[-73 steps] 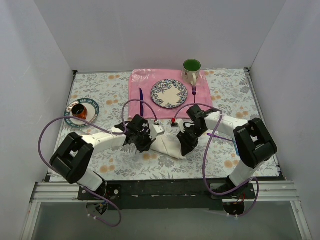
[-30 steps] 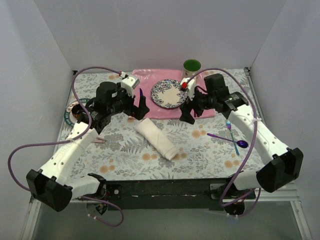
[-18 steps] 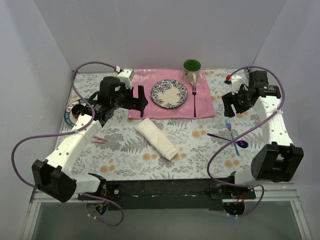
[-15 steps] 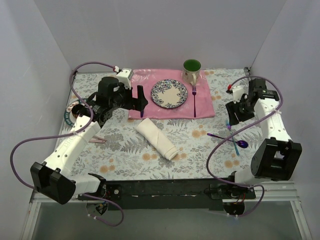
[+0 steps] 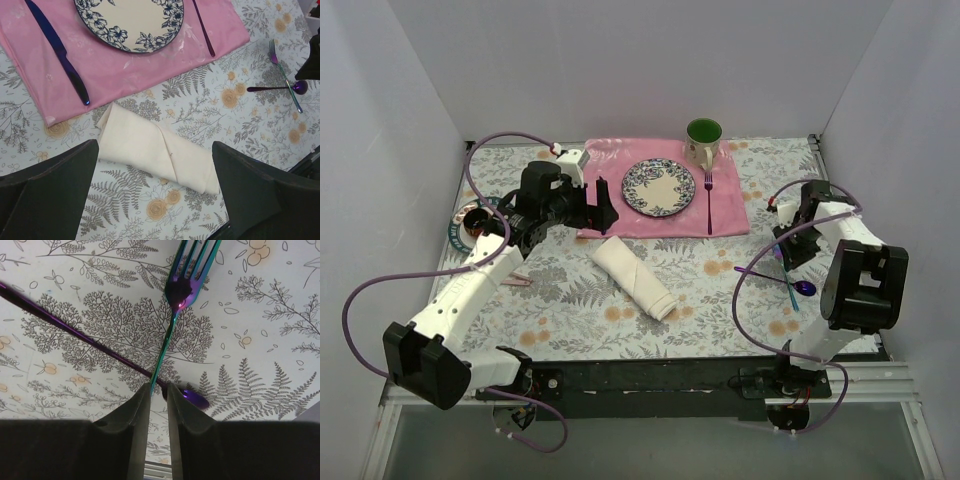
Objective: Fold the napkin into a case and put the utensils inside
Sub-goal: Pick up the fork from the corner of the board.
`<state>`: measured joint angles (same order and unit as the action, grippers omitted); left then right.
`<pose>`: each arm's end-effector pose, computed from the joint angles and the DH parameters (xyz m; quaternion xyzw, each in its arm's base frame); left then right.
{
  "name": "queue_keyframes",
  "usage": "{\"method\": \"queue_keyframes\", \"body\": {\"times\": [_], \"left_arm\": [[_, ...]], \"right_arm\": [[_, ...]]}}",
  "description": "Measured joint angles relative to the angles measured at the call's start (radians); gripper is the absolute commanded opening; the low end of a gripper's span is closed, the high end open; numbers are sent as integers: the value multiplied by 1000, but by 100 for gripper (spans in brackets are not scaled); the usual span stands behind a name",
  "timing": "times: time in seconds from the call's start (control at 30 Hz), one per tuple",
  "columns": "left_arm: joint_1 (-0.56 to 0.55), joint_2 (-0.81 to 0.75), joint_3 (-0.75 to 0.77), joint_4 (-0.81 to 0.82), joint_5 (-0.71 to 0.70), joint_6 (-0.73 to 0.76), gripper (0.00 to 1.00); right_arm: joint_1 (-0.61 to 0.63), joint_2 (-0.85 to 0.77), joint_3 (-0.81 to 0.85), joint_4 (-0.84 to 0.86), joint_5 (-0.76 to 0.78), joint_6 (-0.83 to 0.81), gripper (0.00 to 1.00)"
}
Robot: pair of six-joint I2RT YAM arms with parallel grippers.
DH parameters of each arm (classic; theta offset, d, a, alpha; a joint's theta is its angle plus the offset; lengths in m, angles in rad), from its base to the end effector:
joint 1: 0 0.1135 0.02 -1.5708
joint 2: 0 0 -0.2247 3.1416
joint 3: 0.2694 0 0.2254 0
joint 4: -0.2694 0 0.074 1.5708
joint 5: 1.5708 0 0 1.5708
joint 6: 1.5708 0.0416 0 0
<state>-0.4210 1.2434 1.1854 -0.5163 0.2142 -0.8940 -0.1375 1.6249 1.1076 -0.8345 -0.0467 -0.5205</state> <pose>0.2377 -0.1161 0.3113 -0.1550 0.8610 -0.3647 0.3187 0.2734 -0.0359 0.1698 -0.1916 0.9751 -0.0133 0.1109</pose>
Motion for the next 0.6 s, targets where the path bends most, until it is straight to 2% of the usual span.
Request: {"method": "queue_keyframes", "body": {"times": [0.6], "left_arm": [[0, -2, -14, -2, 2, -20, 98]], "right_arm": [[-1, 125, -13, 104, -24, 40, 28]]}}
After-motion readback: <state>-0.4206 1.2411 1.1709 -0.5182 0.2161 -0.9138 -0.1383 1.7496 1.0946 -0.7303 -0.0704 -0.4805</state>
